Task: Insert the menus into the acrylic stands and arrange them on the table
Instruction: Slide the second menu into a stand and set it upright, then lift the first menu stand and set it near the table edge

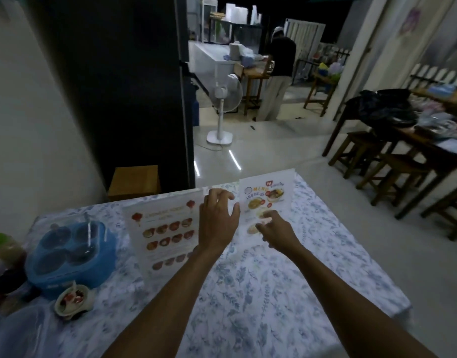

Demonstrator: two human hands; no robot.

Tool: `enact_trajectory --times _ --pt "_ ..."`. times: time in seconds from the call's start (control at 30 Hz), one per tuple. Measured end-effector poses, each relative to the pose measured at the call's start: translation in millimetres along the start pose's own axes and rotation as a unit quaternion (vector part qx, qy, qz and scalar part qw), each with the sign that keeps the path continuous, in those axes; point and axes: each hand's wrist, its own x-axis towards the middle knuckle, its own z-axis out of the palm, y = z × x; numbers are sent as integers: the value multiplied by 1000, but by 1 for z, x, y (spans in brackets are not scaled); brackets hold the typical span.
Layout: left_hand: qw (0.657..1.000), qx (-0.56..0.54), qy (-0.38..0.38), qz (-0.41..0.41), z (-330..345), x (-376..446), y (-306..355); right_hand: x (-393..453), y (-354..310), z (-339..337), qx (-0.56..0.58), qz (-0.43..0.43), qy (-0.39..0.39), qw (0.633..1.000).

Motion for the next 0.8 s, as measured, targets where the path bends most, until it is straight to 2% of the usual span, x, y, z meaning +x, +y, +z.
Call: enact_trajectory --times 0.27,0.5,0.63,0.8 --pt "993 -44 -109 -28 58 -27 30 -9 53 -49 23 70 32 997" --pt "989 -48 -126 -63 78 -34 19 -3 67 -38 47 72 9 996" --pt "984 -36 -135 -107 100 -51 0 13 87 -23 43 72 -21 996" --pt "968 -15 -148 -200 138 -83 -29 48 132 12 24 78 -105 991"
